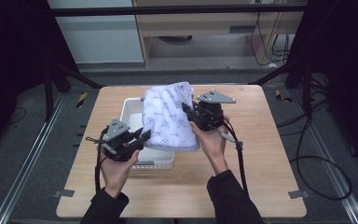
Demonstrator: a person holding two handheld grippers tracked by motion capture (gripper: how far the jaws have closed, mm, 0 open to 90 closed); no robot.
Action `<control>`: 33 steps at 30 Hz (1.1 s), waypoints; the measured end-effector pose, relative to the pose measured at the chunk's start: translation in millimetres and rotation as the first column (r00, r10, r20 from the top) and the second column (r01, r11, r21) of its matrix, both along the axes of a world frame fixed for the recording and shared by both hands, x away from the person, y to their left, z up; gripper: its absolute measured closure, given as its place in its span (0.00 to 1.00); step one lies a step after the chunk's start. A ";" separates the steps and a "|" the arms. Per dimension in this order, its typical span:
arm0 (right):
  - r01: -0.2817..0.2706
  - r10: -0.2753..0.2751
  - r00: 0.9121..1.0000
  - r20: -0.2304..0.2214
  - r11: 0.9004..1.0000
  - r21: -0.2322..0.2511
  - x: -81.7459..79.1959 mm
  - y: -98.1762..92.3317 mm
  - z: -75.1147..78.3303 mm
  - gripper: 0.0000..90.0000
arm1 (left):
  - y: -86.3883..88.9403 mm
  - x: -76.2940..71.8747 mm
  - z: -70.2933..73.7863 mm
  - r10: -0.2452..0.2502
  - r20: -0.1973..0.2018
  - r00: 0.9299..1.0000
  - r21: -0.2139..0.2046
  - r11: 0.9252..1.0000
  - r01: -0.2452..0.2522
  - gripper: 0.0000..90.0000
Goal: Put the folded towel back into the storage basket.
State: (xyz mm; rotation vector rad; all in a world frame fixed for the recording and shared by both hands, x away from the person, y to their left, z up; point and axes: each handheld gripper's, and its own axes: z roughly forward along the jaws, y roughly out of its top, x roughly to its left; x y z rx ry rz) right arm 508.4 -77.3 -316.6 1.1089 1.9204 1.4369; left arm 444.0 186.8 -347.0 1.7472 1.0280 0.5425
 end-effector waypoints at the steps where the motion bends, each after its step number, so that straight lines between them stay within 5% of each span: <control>1: -0.001 0.001 1.000 -0.002 1.000 0.001 0.2 2.4 -0.4 0.82 | 3.4 0.2 -1.5 0.005 -0.003 1.000 -0.001 1.000 -0.005 0.82; 18: -0.044 0.044 0.999 -0.017 0.999 -0.028 13.3 53.5 -10.3 0.82 | 50.7 0.1 -18.4 0.049 -0.007 0.999 -0.015 0.999 -0.049 0.82; 33: -0.037 0.036 0.999 -0.025 0.998 -0.058 24.5 89.0 -24.7 0.82 | 70.5 11.7 -33.2 0.094 -0.031 0.995 0.032 0.995 -0.093 0.82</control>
